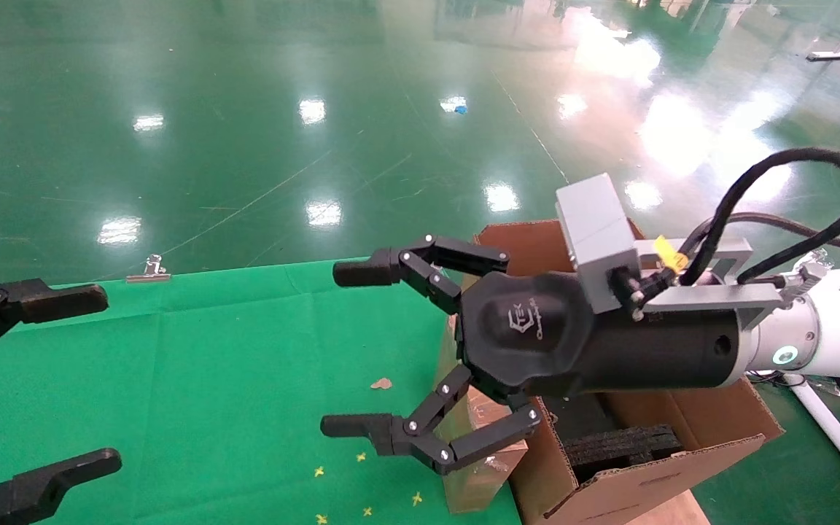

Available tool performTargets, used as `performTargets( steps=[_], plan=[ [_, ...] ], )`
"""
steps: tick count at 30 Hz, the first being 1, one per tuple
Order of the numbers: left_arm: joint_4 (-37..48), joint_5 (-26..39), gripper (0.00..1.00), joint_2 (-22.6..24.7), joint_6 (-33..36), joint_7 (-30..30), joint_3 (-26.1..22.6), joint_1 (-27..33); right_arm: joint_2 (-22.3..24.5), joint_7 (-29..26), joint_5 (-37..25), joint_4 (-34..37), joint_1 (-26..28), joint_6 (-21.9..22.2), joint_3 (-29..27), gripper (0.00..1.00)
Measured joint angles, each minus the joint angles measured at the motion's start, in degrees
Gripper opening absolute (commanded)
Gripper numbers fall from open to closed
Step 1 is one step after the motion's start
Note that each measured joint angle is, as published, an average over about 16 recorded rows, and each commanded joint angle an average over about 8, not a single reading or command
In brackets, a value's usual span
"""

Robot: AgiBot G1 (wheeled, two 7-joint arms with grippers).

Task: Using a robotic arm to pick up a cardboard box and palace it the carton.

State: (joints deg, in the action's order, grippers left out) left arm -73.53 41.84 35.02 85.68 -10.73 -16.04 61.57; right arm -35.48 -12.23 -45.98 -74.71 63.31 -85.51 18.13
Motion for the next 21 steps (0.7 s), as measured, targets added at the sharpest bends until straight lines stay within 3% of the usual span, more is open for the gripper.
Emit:
performTargets(
  steps=[8, 16, 21],
  plan=[
    [0.02, -0.01, 1.0, 0.0, 0.01, 0.02, -0.03, 0.02, -3.63, -5.74, -14.98, -1.66, 7.56, -1.17, 8.11, 1.0],
    [0.03, -0.04, 1.0, -0.01, 0.0, 0.04, -0.07, 0.03, -9.99, -14.47, -34.52, -2.11, 19.58, -3.67, 20.6, 1.0],
    [0.03, -0.05, 1.0, -0.02, -0.01, 0.05, -0.09, 0.04, -12.68, -19.72, -41.56, -1.92, 27.96, -4.87, 28.22, 1.0]
  ],
)
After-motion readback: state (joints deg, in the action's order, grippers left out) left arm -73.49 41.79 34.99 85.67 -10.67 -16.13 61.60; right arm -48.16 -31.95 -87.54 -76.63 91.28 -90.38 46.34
